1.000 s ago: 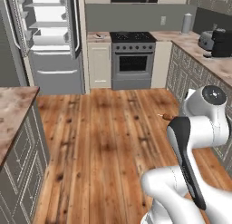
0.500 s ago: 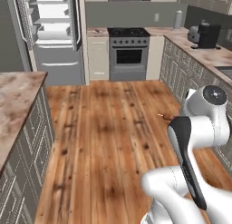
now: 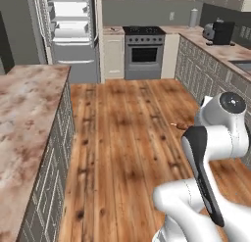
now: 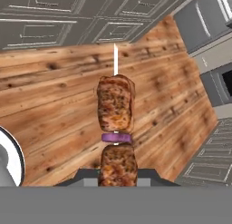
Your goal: Place the cold items (mango and lime) from the fridge in one tupperware on the dining counter. Place the warm items (kebab skewer and hot dog) in the stove area in another tupperware.
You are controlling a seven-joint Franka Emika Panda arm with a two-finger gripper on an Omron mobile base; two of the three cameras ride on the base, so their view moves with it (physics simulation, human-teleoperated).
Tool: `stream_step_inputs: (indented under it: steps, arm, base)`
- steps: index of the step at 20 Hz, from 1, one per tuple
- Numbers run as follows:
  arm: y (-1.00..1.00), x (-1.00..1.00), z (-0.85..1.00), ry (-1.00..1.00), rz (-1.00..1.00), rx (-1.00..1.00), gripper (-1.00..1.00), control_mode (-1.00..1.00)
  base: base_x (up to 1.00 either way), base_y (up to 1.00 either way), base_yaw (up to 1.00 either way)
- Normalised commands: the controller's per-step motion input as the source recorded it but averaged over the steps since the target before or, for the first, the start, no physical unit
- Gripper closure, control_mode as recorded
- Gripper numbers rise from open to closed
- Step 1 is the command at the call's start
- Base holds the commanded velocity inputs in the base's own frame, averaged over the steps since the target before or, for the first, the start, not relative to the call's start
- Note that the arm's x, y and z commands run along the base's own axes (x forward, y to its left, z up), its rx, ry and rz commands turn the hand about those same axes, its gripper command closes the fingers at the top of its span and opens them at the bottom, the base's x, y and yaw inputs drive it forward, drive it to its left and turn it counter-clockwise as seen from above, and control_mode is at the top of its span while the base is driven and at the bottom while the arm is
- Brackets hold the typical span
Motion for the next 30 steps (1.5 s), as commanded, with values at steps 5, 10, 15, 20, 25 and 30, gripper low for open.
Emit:
stream_step_inputs:
  steps: [5, 10, 15, 20, 25, 30]
  arm:
    - [0.00, 0.00, 0.00, 0.00, 0.00, 0.00, 1.00, 1.00]
    - [0.00, 0.00, 0.00, 0.00, 0.00, 0.00, 1.00, 1.00]
    - [0.00, 0.00, 0.00, 0.00, 0.00, 0.00, 1.00, 1.00]
    - [0.00, 0.00, 0.00, 0.00, 0.00, 0.00, 1.00, 1.00]
    - [0.00, 0.00, 0.00, 0.00, 0.00, 0.00, 1.00, 1.00]
    - [0.00, 0.00, 0.00, 0.00, 0.00, 0.00, 1.00, 1.00]
  base:
    - [-1.00, 0.60, 0.00]
    - [-1.00, 0.31, 0.00]
    - [-1.00, 0.06, 0.00]
    - [-1.00, 0.17, 0.02]
    - [-1.00, 0.27, 0.05]
    - [-1.00, 0.38, 0.05]
